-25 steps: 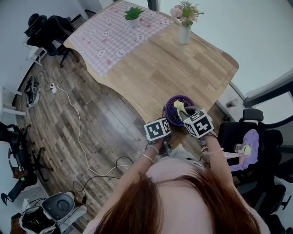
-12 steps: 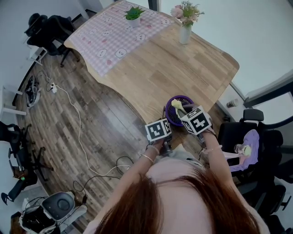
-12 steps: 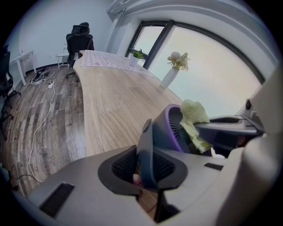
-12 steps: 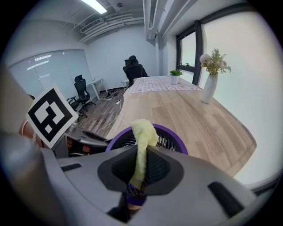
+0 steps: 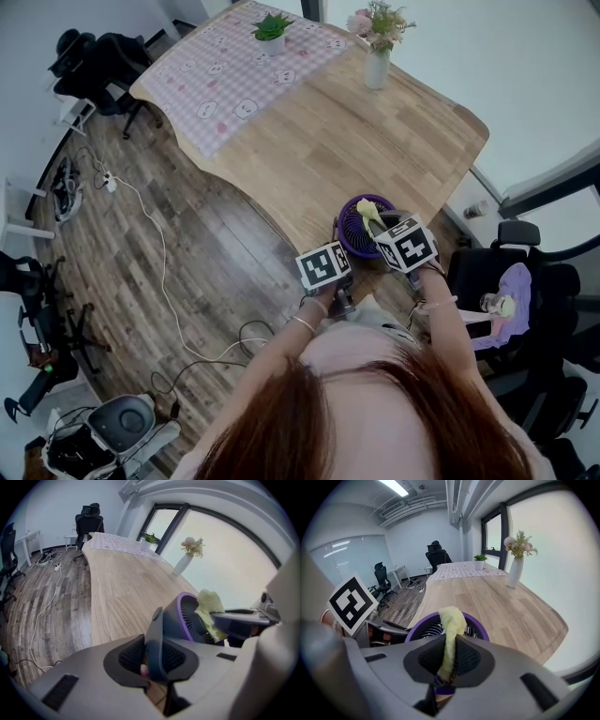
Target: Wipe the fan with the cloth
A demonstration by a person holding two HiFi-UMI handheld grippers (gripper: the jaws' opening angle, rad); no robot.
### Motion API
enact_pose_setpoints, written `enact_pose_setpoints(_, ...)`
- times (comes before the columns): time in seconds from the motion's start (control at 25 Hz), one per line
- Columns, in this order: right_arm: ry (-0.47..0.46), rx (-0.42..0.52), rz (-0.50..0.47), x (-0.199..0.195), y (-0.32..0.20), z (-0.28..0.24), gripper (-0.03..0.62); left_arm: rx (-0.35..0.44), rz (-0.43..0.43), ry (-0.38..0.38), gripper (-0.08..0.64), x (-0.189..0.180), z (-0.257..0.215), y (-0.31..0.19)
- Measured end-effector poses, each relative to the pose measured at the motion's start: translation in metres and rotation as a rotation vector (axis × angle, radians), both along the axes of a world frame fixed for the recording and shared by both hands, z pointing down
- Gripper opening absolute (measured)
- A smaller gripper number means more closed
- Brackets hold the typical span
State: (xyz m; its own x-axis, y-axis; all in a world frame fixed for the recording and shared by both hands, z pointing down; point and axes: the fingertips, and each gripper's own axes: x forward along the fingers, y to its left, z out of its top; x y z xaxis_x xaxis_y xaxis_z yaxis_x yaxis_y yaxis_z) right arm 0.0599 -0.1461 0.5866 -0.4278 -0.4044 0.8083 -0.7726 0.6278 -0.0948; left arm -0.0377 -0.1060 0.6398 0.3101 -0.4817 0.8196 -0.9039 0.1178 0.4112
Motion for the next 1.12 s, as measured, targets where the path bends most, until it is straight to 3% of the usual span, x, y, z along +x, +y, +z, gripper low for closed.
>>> enact_pose_setpoints(0.8, -0.014, -0.012, 0.113, 0.013, 0.019, -0.001, 0.043, 0.002, -0.028, 0.029, 0.072, -0.001, 0.000, -0.001)
enact_pose_setpoints(1.12, -0.015, -0.018, 0.114, 0.009, 0.029, -0.002, 0.043, -0.010, -0.029, 0.041, 0.078, -0.001, -0.001, -0.002)
